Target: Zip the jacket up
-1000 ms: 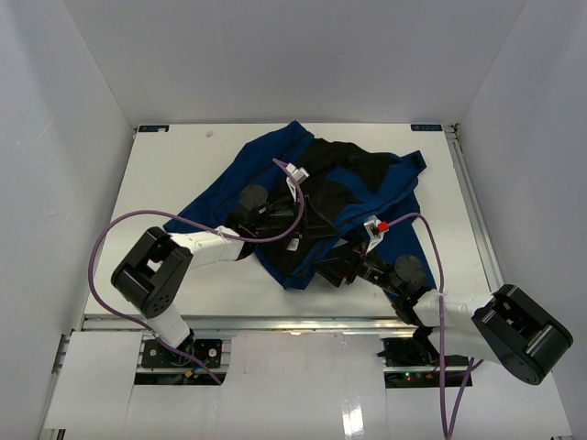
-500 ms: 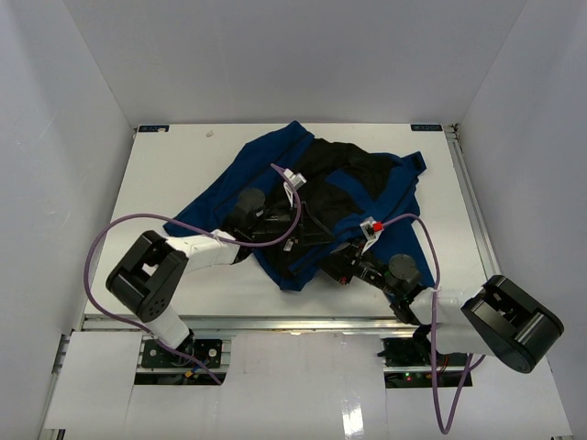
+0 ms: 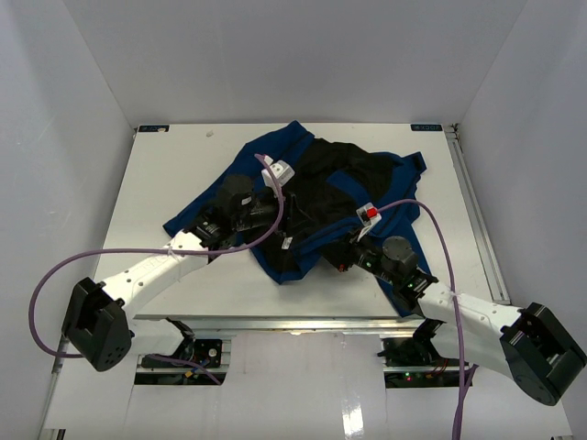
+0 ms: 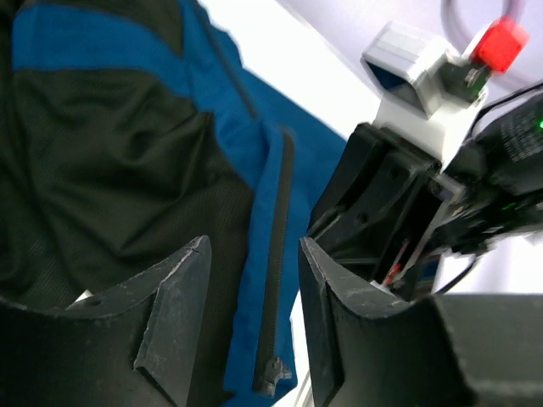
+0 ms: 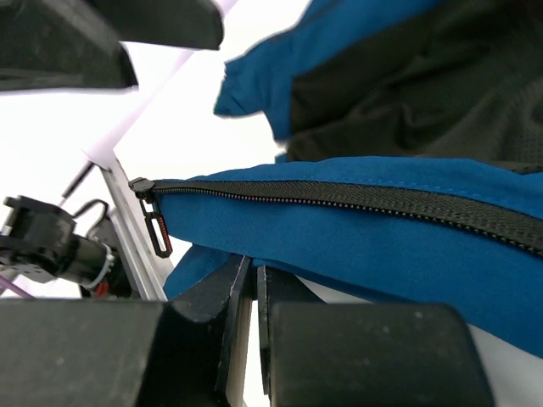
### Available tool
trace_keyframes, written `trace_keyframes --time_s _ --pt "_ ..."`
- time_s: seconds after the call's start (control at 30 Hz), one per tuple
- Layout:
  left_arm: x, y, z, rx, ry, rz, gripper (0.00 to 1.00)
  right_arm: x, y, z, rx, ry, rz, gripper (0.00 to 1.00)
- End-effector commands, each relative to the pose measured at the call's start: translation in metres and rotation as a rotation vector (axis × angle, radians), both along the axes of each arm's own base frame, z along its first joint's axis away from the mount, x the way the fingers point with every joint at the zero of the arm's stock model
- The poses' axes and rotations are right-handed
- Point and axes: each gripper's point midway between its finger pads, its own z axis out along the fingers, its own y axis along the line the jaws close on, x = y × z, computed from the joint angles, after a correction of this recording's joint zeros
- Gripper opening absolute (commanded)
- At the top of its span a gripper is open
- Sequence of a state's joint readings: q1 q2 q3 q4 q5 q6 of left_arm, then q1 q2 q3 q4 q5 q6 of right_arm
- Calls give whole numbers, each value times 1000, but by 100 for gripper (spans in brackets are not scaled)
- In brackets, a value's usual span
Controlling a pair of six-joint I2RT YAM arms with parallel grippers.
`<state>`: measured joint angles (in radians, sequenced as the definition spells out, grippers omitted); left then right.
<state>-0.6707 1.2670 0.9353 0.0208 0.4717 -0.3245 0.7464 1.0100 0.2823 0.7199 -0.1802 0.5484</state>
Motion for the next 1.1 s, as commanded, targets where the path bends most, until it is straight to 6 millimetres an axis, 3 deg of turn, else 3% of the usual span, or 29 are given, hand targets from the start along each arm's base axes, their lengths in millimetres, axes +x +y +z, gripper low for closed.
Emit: trace_keyframes --time_s 0.0,0.17,0.47,0.67,0.73,0.8,0.97,1.07 --pt "-9 7 -17 224 -61 -9 56 10 0 4 -37 -6 -31 8" --pt "-21 -4 -33 348 -126 -47 57 10 0 2 -43 -4 -30 8" --pt "-14 -3 -71 466 -57 -32 56 7 1 -3 -42 1 -15 8" --pt "-10 -3 -78 492 -38 -13 53 4 -2 -1 -39 -23 -8 8" --pt "-17 -9 -79 468 -22 -62 43 1 -2 2 -35 -52 4 8" --pt "-22 -15 -76 438 -16 -94 27 -2 -3 3 -44 -84 22 9" --pt "-36 -28 -58 288 28 -157 10 -15 -8 11 -17 -199 67 36" --pt "-28 -25 -52 205 69 -132 1 -27 -12 19 52 -250 83 52"
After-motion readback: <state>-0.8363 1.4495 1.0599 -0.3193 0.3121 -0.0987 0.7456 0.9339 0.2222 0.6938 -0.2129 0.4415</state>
